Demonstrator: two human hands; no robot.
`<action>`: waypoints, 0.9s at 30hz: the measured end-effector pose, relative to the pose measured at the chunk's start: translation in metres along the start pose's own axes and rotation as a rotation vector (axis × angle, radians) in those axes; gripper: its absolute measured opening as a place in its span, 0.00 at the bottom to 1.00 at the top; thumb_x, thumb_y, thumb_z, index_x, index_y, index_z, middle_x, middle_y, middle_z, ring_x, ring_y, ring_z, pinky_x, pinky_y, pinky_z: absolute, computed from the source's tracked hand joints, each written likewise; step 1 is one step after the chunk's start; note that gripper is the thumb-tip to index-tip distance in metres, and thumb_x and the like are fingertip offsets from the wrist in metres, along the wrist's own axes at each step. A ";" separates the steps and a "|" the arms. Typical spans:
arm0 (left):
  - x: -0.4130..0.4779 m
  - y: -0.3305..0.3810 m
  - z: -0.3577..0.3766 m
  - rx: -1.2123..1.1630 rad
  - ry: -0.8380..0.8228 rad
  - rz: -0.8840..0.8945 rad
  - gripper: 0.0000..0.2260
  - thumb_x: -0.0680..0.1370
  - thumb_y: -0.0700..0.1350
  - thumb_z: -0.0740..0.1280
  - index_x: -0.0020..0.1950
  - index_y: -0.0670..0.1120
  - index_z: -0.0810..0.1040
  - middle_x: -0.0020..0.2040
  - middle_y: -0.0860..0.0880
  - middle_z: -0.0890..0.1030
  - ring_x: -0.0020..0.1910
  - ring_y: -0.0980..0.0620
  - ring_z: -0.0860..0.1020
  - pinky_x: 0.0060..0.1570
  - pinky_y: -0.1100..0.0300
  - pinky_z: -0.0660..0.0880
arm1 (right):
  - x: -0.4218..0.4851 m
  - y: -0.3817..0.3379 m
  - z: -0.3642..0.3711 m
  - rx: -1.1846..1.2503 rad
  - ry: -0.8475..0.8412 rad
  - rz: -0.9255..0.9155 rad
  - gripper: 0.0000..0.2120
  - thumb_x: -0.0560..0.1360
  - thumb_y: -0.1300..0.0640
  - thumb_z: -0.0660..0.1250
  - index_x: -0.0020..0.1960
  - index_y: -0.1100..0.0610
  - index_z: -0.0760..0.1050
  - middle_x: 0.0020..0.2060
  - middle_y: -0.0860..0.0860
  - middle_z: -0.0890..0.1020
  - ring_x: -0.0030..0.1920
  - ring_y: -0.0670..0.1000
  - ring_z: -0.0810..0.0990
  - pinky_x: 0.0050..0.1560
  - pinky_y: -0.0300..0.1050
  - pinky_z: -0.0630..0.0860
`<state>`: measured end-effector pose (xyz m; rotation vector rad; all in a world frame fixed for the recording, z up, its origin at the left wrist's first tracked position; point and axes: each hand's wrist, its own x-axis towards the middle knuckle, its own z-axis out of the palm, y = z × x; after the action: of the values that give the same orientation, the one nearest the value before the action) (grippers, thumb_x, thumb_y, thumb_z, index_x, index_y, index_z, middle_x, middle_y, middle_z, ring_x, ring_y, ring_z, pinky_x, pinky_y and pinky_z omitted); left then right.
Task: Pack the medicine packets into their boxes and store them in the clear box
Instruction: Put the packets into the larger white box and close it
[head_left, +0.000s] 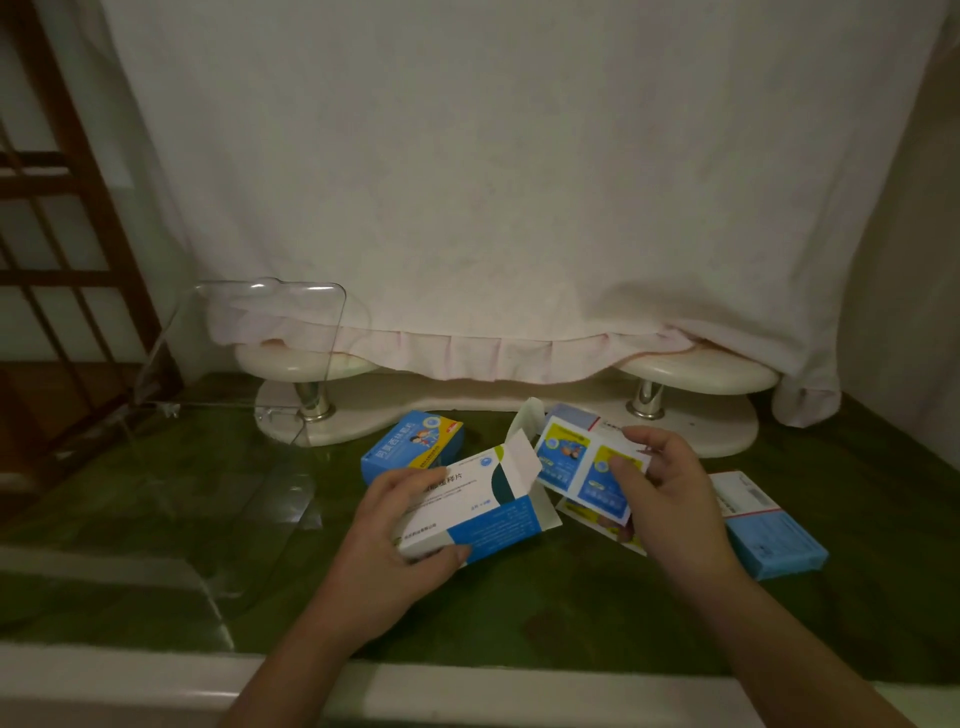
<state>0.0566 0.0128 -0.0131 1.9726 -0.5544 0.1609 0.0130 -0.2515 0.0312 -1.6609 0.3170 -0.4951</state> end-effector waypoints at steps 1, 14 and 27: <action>0.000 0.000 0.000 0.002 0.001 0.000 0.30 0.69 0.47 0.79 0.67 0.63 0.72 0.63 0.70 0.64 0.64 0.72 0.65 0.57 0.67 0.75 | -0.002 -0.001 0.001 -0.015 -0.017 -0.004 0.13 0.79 0.58 0.66 0.60 0.45 0.70 0.50 0.47 0.83 0.39 0.46 0.86 0.26 0.37 0.77; 0.002 -0.005 0.000 0.000 0.007 -0.003 0.31 0.68 0.50 0.79 0.68 0.63 0.71 0.65 0.65 0.66 0.64 0.71 0.65 0.55 0.72 0.74 | -0.007 -0.002 -0.004 -0.126 -0.127 0.028 0.05 0.77 0.54 0.68 0.53 0.51 0.79 0.41 0.48 0.86 0.33 0.50 0.82 0.29 0.41 0.76; 0.001 -0.005 -0.002 0.009 -0.024 0.011 0.31 0.68 0.51 0.79 0.67 0.65 0.71 0.64 0.70 0.64 0.64 0.72 0.64 0.59 0.65 0.74 | -0.007 -0.024 0.008 -0.167 -0.263 0.100 0.04 0.78 0.56 0.68 0.51 0.53 0.81 0.35 0.52 0.84 0.27 0.44 0.77 0.26 0.39 0.74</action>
<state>0.0597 0.0156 -0.0157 1.9830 -0.5812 0.1471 0.0091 -0.2376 0.0533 -1.8383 0.2504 -0.1751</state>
